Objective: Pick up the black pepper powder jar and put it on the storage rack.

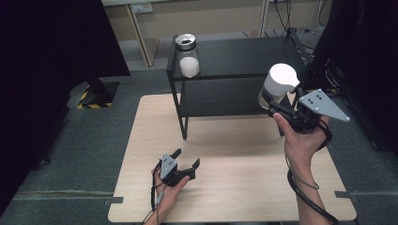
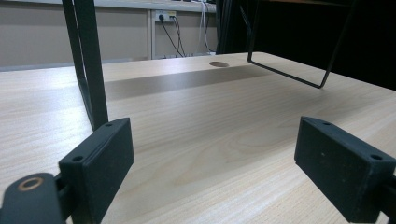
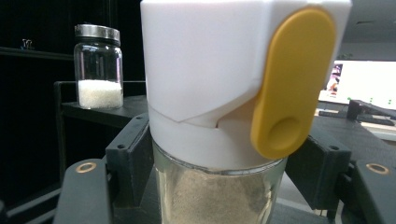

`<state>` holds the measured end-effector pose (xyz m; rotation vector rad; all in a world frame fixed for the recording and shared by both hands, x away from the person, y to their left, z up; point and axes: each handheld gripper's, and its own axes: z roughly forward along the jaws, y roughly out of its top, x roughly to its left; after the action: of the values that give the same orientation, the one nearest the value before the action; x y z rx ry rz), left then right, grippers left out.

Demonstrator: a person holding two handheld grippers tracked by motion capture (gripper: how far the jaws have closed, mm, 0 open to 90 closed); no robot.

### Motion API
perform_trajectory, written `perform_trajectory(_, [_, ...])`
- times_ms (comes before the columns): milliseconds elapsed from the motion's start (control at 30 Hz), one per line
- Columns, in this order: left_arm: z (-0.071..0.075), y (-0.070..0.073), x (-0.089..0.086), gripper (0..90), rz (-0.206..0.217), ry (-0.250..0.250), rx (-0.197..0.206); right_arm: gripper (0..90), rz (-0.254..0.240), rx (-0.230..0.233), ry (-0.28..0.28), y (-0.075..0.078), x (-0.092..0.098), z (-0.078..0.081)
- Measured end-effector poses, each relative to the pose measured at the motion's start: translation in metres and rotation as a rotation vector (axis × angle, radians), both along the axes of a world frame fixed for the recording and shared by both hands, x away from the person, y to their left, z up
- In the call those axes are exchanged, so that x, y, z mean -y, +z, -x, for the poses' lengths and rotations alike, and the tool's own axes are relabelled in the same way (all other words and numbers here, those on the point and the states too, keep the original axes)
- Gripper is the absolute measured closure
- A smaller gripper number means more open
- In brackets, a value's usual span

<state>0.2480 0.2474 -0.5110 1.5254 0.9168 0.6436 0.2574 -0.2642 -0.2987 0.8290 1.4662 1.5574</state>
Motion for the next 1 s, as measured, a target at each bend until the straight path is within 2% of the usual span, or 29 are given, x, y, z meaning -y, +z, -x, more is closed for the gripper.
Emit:
perform_trajectory(467, [0.0,0.0,0.0,11.4,0.0,0.0,0.0,31.0,0.005,0.011,-0.011,0.02,-0.003,-0.007])
perform_trajectory(1000, [0.0,0.0,0.0,11.4,0.005,0.0,-0.002,31.0,0.017,0.02,-0.034,0.05,-0.01,-0.02])
